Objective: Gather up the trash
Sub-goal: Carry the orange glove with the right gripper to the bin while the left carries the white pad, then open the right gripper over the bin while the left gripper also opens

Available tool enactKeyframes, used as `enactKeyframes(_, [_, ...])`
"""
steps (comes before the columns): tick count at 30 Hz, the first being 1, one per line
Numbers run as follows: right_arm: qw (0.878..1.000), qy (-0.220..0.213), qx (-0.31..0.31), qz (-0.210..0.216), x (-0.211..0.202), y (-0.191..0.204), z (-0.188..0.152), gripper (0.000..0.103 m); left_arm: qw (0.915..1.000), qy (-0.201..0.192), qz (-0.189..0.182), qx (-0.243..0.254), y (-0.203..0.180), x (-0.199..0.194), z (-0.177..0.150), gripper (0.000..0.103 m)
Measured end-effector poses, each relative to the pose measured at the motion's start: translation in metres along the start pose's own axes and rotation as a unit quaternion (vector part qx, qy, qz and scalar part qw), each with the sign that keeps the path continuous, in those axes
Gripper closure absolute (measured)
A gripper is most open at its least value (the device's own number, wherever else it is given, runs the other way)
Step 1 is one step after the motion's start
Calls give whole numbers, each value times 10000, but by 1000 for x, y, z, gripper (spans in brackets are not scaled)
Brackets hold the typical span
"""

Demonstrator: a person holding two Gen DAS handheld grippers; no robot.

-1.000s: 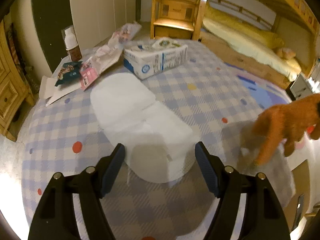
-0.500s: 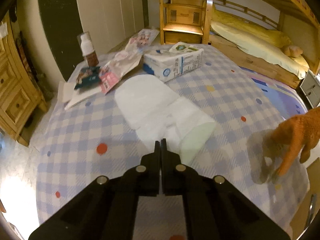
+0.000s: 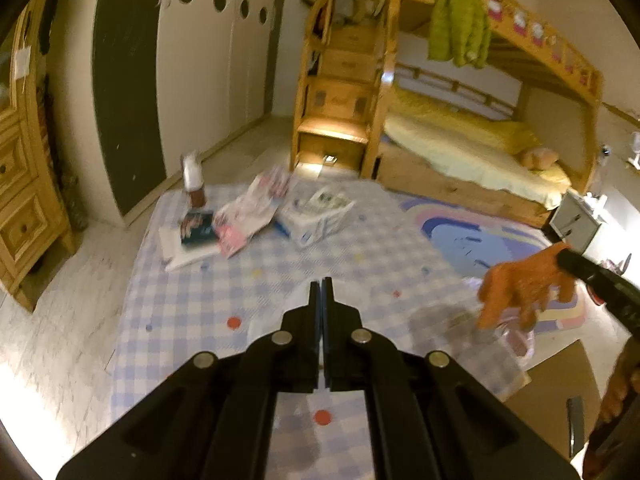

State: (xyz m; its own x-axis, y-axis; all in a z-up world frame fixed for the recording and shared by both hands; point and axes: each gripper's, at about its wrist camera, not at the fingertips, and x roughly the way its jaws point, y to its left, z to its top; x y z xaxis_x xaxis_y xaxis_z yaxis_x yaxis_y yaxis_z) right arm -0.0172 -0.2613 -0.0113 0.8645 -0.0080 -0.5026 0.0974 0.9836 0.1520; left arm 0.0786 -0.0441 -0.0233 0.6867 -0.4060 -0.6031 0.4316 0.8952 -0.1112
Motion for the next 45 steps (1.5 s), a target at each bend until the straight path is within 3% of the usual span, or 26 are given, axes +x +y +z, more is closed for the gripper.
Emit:
enactKeyframes(8, [9994, -225, 183, -168, -24, -22, 5, 90, 9973, -338, -549, 353, -44, -20, 18, 103])
enactKeyframes(21, [9925, -393, 664, -946, -52, -92, -3, 90, 9848, -130, -1366, 1067, -138, 12, 30, 103])
enactKeyframes(28, [9858, -149, 958, -1374, -45, -139, -16, 90, 9728, 57, -1847, 1395, -196, 41, 30, 103])
enactKeyframes(35, [9795, 310, 1175, -1608, -9, -184, -25, 90, 9638, 287, -2150, 1550, -243, 78, 32, 103])
enactKeyframes(38, [9773, 397, 1295, -1632, 1, -198, -28, 88, 9609, 387, -2227, 1600, -258, 94, 32, 103])
enactKeyframes(41, [9749, 428, 1421, -1658, 3, -208, -33, 67, 9580, 472, -2289, 1662, -270, 105, 30, 103])
enactKeyframes(45, [9720, 356, 1542, -1738, -6, -216, -39, 65, 9530, 542, -2402, 1765, -288, 116, 28, 103])
